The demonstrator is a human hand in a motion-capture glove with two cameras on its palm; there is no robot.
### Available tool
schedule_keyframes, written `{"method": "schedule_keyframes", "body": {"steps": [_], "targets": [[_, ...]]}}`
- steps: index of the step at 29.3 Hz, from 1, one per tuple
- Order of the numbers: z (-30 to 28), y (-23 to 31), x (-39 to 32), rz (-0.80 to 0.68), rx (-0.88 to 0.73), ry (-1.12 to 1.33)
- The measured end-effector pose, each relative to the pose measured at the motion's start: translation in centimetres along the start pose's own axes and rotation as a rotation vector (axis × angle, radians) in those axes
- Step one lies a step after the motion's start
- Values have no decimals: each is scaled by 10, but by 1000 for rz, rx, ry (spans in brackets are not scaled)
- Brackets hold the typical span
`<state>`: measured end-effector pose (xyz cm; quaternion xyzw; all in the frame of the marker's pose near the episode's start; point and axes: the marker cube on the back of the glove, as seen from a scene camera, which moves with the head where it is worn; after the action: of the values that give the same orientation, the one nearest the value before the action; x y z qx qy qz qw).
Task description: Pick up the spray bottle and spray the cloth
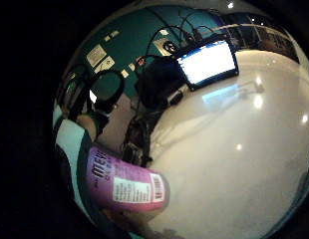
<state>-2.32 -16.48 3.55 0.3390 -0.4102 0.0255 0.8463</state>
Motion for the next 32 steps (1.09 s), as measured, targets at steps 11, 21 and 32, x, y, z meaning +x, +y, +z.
{"method": "schedule_keyframes", "body": {"steps": [11,21,32], "targets": [[-16,0,1,60,-55,89],[-64,7,-39,-31,-254,447],[-110,42,-78,-155,-537,741]]}}
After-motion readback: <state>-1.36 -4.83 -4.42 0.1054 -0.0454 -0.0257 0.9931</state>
